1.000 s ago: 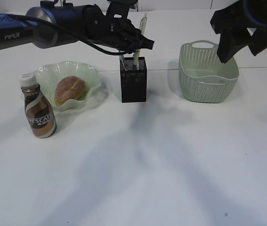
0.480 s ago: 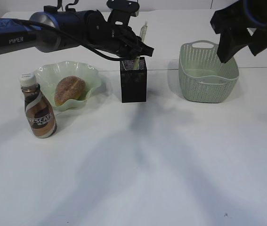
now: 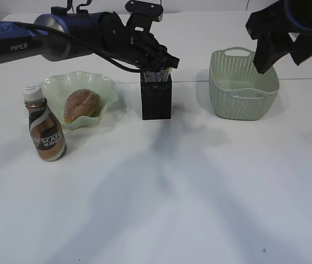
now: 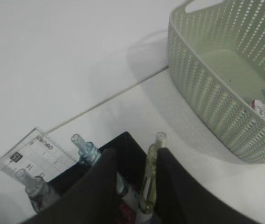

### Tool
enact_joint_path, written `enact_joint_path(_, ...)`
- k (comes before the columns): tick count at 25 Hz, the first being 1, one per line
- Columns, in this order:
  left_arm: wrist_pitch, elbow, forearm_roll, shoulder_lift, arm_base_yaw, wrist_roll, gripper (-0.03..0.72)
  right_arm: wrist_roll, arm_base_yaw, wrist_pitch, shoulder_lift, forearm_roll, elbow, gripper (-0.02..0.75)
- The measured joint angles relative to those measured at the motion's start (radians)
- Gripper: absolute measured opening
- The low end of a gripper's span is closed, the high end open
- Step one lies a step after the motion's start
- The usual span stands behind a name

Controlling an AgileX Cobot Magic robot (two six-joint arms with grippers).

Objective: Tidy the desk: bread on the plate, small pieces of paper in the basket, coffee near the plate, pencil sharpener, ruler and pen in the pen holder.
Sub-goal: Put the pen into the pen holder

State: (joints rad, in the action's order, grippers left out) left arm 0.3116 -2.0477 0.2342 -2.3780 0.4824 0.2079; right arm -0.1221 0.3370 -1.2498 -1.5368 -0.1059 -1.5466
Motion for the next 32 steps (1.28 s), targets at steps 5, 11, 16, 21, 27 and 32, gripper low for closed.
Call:
enact_joint_path(5, 0.015, 0.000, 0.000, 0.000, 0.000, 0.000, 0.235, 0.000, 0.000, 0.000, 0.000, 0.000, 0.000, 0.496)
enact_joint_path(11, 0.053, 0.000, -0.056, 0.050, 0.000, 0.000, 0.254, 0.000, 0.000, 0.000, 0.000, 0.000, 0.000, 0.497)
enact_joint_path(16, 0.120, 0.000, -0.090, 0.097, -0.013, -0.029, 0.349, 0.023, 0.000, 0.000, 0.000, 0.000, 0.000, 0.498)
enact_joint_path(21, 0.225, 0.000, -0.127, 0.135, -0.046, -0.090, 0.400, 0.027, 0.000, 0.000, 0.000, 0.000, 0.000, 0.498)
enact_joint_path(27, 0.328, 0.000, -0.304, 0.212, -0.066, -0.173, 0.403, 0.031, 0.000, 0.000, 0.000, 0.000, 0.000, 0.498)
enact_joint_path(32, 0.408, 0.000, -0.493, 0.278, -0.066, -0.389, 0.403, 0.033, 0.000, 0.000, 0.000, 0.000, 0.000, 0.498)
